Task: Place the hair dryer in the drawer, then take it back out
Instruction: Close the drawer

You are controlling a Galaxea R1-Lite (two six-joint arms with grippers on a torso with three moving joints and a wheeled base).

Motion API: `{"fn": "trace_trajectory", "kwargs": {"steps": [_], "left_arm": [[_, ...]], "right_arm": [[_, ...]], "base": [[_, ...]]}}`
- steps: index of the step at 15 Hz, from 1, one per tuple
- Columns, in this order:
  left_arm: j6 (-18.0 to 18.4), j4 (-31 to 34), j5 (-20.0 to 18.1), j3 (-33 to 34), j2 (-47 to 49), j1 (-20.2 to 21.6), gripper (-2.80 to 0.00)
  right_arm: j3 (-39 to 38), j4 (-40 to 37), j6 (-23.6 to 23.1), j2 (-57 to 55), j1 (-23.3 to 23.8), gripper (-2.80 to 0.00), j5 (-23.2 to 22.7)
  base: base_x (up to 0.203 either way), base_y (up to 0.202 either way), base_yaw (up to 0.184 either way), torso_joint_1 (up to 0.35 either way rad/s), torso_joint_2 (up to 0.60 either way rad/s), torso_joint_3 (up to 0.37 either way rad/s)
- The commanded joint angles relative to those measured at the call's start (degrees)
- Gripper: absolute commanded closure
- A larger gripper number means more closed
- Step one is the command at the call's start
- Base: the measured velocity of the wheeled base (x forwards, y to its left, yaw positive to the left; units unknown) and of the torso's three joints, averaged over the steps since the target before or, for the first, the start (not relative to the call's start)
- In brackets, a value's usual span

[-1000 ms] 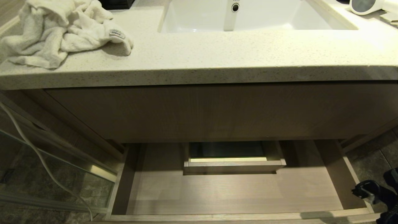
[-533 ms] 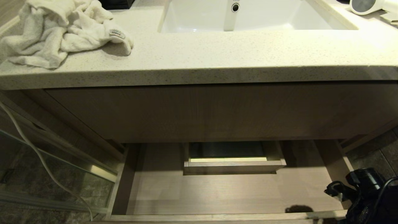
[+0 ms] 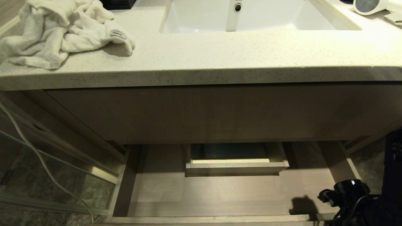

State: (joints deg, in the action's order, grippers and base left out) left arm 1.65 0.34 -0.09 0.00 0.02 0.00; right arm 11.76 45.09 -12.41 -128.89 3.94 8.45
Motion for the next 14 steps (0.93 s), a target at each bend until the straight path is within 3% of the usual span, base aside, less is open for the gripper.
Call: {"fn": "trace_trajectory", "kwargs": {"steps": [1, 4, 8, 11, 14], "left_arm": [[0.0, 0.0, 0.0, 0.1, 0.1, 0.0, 0.00], [0.0, 0.0, 0.0, 0.1, 0.0, 0.0, 0.00], [0.0, 0.0, 0.0, 0.1, 0.1, 0.0, 0.00], [0.0, 0.0, 0.0, 0.1, 0.0, 0.0, 0.00], [0.0, 0.0, 0.0, 0.1, 0.1, 0.0, 0.00]], "right_arm": [[-0.2, 11.3, 0.3, -7.2, -0.1, 0.00, 1.0], [-0.7, 19.6, 0.2, -6.9, -0.1, 0.00, 1.6], [2.2, 22.7, -4.3, -0.2, -0.4, 0.00, 1.5], [9.5, 19.9, -7.2, 7.5, -0.8, 0.00, 1.4], [19.0, 8.6, -8.6, 12.8, -0.9, 0.00, 0.9]], "base": [[0.000, 0.000, 0.000, 0.000, 0.00, 0.000], [0.000, 0.000, 0.000, 0.000, 0.00, 0.000], [0.000, 0.000, 0.000, 0.000, 0.00, 0.000], [0.000, 0.000, 0.000, 0.000, 0.00, 0.000], [0.000, 0.000, 0.000, 0.000, 0.00, 0.000]]}}
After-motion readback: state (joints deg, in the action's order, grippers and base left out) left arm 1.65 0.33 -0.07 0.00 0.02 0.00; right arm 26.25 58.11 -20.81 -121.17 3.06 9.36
